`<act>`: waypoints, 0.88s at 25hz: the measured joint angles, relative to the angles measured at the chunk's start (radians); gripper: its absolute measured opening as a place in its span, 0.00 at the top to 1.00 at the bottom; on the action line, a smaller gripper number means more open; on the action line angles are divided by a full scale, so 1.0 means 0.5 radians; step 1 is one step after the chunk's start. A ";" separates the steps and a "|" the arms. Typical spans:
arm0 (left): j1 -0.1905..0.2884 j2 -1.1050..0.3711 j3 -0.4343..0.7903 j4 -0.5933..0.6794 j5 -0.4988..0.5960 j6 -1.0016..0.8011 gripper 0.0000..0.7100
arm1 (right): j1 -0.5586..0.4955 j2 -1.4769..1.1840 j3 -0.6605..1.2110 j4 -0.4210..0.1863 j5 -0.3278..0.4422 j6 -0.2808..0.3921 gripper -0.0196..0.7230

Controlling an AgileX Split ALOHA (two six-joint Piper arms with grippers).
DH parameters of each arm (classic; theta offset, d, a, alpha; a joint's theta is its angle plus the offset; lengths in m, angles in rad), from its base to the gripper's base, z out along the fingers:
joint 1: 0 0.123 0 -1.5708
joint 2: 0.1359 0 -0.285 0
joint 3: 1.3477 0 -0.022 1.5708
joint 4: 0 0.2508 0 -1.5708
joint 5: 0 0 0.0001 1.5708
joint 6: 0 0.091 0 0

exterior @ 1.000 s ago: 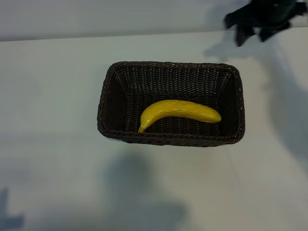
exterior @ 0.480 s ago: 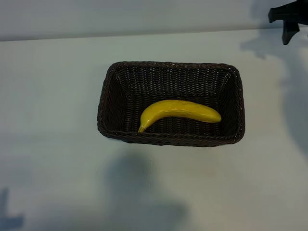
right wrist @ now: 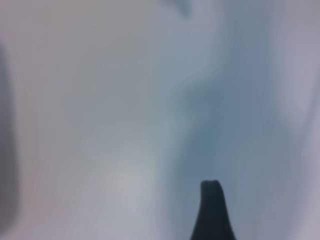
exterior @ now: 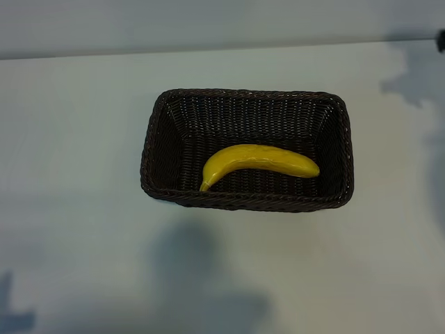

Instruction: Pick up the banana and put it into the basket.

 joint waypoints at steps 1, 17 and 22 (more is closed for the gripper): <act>0.000 0.000 0.000 0.000 0.000 0.000 0.24 | -0.002 -0.073 0.086 -0.019 0.002 0.000 0.28; 0.000 0.000 0.000 0.000 0.000 0.000 0.24 | 0.000 -1.509 1.283 -0.023 0.009 0.038 0.28; 0.000 0.000 0.000 0.000 0.000 0.000 0.24 | 0.000 -2.096 1.679 0.020 -0.061 0.038 0.28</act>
